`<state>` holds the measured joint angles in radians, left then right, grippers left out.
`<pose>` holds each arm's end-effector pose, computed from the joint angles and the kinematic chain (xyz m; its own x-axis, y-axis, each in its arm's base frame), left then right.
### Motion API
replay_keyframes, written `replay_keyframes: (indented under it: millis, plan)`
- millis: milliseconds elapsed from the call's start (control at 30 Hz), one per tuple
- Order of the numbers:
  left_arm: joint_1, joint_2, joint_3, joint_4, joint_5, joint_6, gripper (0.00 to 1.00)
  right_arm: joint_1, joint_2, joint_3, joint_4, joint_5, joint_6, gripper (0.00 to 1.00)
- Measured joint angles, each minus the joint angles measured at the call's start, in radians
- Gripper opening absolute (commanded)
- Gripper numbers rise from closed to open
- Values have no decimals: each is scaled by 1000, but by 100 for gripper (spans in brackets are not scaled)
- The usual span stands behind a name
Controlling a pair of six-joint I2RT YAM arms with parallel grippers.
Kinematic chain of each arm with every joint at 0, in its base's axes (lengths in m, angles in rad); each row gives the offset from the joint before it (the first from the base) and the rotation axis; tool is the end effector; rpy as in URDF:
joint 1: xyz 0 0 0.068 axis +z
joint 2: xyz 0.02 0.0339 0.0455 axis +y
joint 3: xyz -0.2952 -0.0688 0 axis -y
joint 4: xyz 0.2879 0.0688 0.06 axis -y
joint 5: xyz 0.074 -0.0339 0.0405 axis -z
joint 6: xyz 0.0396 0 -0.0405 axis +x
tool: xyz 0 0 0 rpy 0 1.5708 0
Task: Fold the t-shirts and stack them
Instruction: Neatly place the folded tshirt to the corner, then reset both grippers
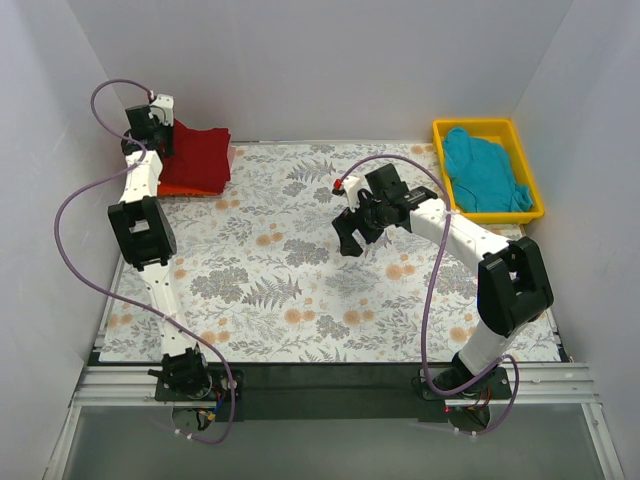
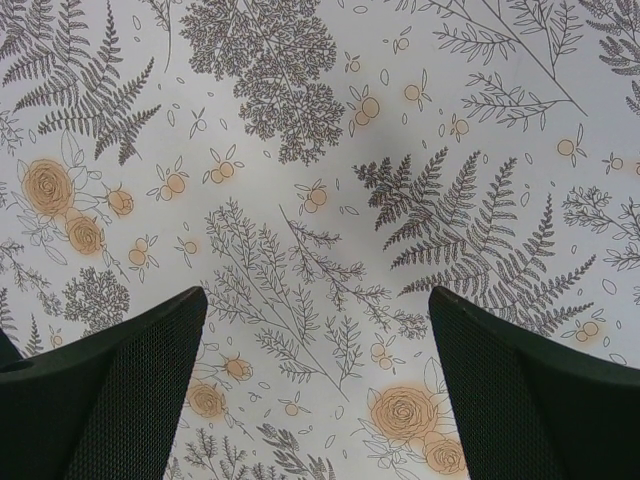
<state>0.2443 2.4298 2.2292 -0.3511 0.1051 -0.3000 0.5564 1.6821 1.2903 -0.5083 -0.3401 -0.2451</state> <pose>0.6163 0.1494 0.2483 -0.4404 -0.4127 -0.7973 -0.2973 0.9050 -0.3042 0.3420 0.2283 0.2652 -0.4818 -0.5690 -0.6664 -0.8152 0.5700 0.1027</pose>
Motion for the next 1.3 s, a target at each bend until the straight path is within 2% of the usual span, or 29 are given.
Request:
replay_keyframes:
  millis: [33,100,267,533,733,800,833,933,1067,1300]
  plan:
    - [1,12,8,0,-7,7,14,0,0,2,-2,0,0,98]
    - [3,36,36,1,-19,22,22,0,0,4,-3,0,0,98]
    - [13,42,65,3,-35,45,56,0,-1,5,-10,1,3,98]
    - [33,-101,70,-46,-38,42,64,-31,-66,5,-16,4,5,98]
    - [61,-331,57,-147,64,-52,65,-144,-178,3,-16,-21,10,98]
    - [69,-415,23,-182,121,-96,68,-181,-212,-6,-14,-33,11,98]
    - [73,-452,-5,-198,148,-114,75,-200,-233,-15,-16,-38,11,98]
    - [82,-588,-131,-256,259,-186,87,-249,-290,-43,-22,-61,11,98]
    - [53,-733,-325,-317,351,-247,88,-319,-342,-59,-35,-71,29,98]
    - [-162,-962,-796,-375,347,-311,90,-407,-474,-185,-69,2,43,98]
